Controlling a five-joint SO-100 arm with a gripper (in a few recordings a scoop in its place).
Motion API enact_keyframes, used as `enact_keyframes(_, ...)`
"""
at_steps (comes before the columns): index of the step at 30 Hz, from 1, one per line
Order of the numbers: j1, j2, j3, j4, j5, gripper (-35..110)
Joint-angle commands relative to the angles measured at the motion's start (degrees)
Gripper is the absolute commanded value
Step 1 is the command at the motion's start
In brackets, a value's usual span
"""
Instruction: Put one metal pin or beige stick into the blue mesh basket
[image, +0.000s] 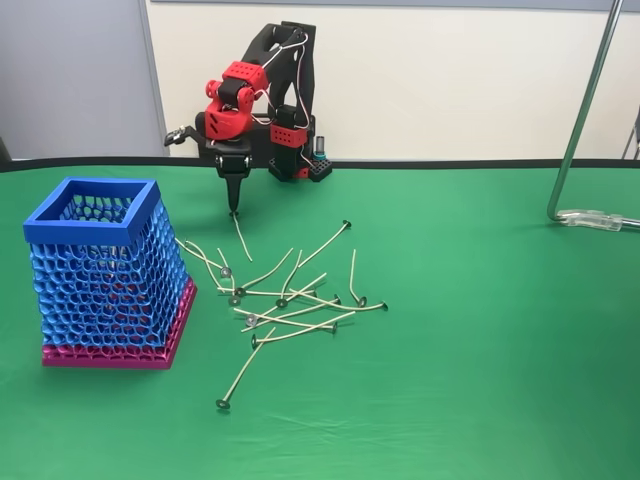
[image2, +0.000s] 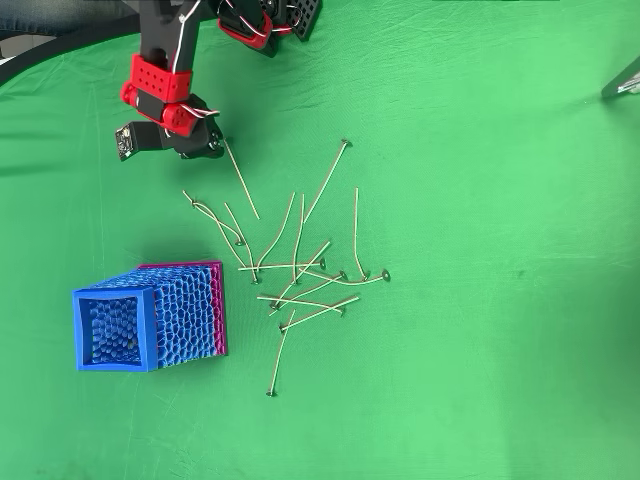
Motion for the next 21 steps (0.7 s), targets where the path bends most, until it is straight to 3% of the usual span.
enact_keyframes(1,0.00,0.00,0.53,-0.35,0.00,13)
enact_keyframes(21,3.08,-2.02,1.05,-1.23,-1.76,13)
